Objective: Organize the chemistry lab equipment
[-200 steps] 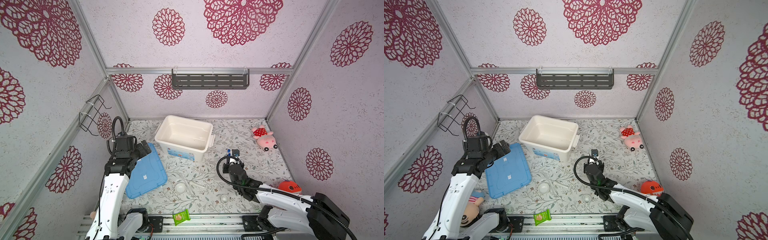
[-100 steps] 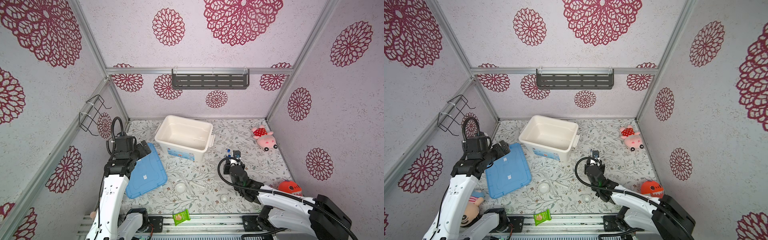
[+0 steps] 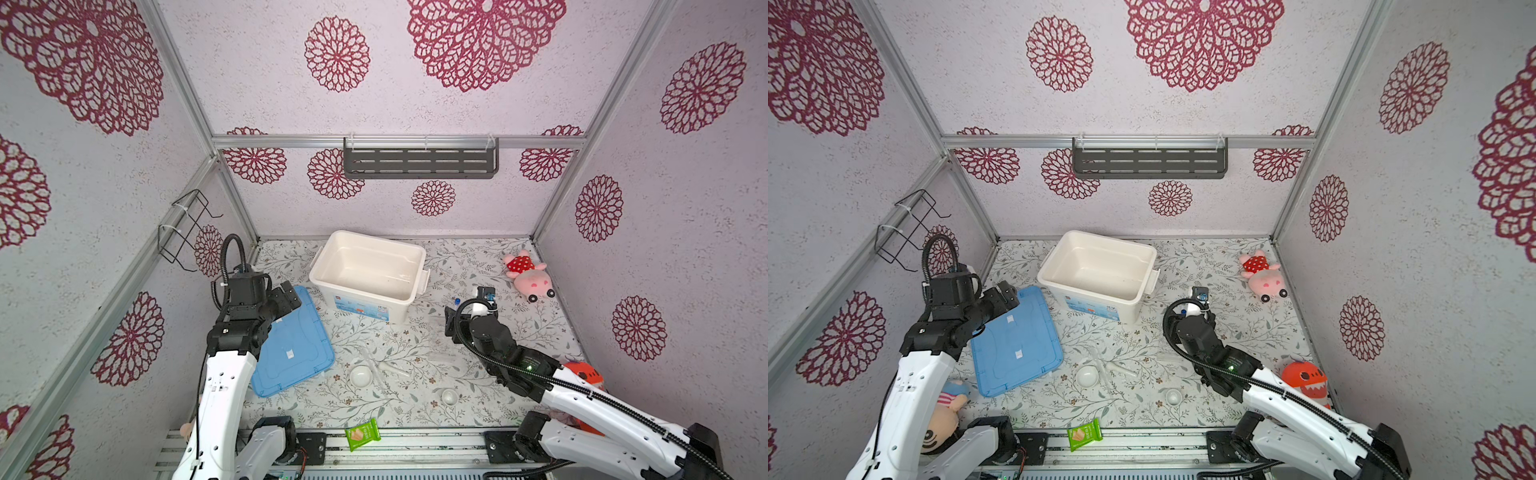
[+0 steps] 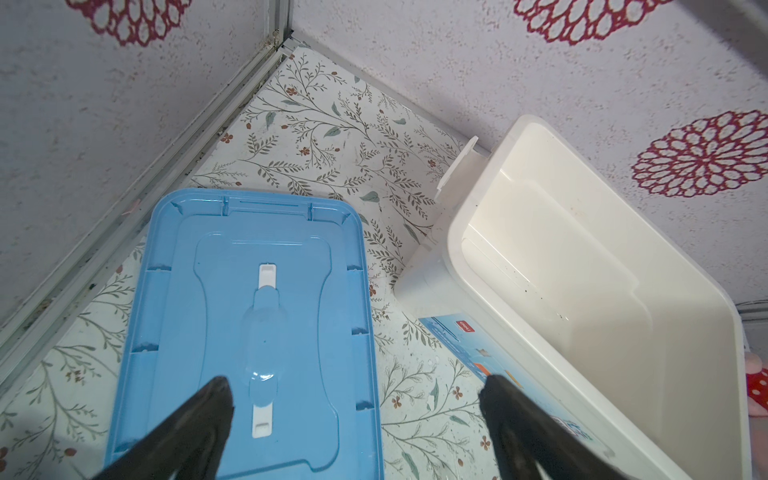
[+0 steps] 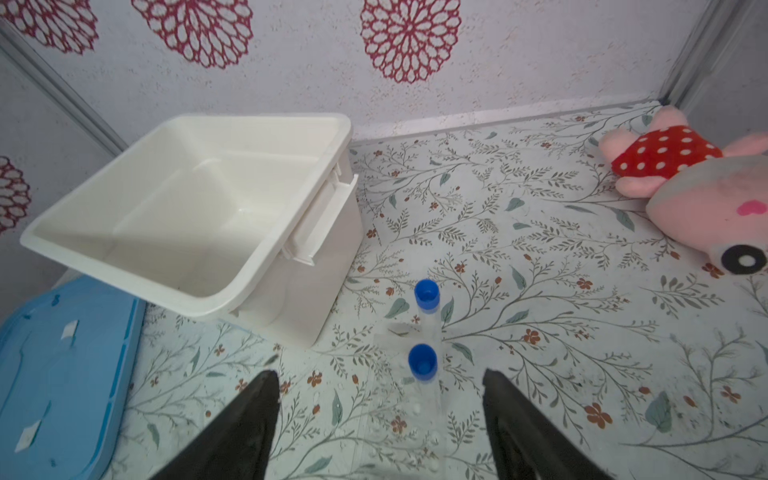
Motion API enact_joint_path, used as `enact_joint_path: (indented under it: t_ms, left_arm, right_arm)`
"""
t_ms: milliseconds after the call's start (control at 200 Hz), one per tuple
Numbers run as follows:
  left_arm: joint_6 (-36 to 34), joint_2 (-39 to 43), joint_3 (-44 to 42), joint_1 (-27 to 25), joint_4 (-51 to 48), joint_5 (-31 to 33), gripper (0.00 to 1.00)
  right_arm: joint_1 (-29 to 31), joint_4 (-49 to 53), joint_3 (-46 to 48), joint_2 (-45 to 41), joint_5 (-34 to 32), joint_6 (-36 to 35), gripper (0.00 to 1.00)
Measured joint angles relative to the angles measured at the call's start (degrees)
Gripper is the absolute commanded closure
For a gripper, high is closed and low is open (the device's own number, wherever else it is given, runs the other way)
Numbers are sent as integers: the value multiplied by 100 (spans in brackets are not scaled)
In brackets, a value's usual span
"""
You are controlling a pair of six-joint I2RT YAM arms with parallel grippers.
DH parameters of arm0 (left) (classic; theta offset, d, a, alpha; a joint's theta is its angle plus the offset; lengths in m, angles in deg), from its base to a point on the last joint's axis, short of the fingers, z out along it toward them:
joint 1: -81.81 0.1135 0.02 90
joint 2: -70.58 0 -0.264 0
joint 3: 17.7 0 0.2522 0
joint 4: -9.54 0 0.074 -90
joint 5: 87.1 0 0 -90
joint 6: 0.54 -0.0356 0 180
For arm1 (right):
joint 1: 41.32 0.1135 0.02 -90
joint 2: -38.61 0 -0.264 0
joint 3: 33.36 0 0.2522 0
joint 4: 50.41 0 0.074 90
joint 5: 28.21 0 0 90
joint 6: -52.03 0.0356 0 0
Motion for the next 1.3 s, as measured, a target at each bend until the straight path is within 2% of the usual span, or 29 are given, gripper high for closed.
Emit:
enact_joint_path:
  t_ms: [215,425,645,946,1141,1301]
  left_arm:
    - [-114,-28,0,0,-11,-7,3]
    - [-153,-39,0,26,-24,-9,3]
    - [-262,-31,0,39,-131,4,3]
    - [-308,125,0,57,-186,0,3]
    - [-299,177,-28,66,-177,-2,3]
    - [-295,201,-96,83,-188,-4,3]
  right_arm:
    - [72,1215,-50,295,918,437,1]
    - [221,1281,509,621,1300,581,1]
    - [302,798,713,1360,1416,774,1]
    - [343,247,710,1934,1445,925,1]
    - [343,313,463,2656,1403,1021,2]
    - [343,356,343,2874,1357,1075,2]
